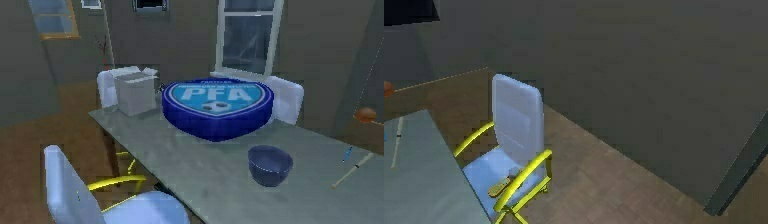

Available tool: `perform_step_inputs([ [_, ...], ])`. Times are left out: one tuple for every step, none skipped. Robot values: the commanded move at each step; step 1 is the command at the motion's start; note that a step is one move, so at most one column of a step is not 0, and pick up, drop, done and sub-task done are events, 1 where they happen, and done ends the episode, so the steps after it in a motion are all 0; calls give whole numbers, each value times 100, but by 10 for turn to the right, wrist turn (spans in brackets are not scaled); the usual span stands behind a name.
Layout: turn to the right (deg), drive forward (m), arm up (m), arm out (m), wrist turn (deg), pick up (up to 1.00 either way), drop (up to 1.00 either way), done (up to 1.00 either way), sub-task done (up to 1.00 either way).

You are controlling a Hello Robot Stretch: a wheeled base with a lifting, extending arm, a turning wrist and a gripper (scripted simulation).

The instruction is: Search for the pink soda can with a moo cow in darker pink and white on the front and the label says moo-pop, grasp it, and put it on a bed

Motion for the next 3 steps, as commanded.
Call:
perform_step_inputs([
  [-180, 0, 0, 0, 0, 0, 0, 0, 0],
  [-30, 0, 0, 0, 0, 0, 0, 0, 0],
  [450, 0, 0, 0, 0, 0, 0, 0, 0],
])
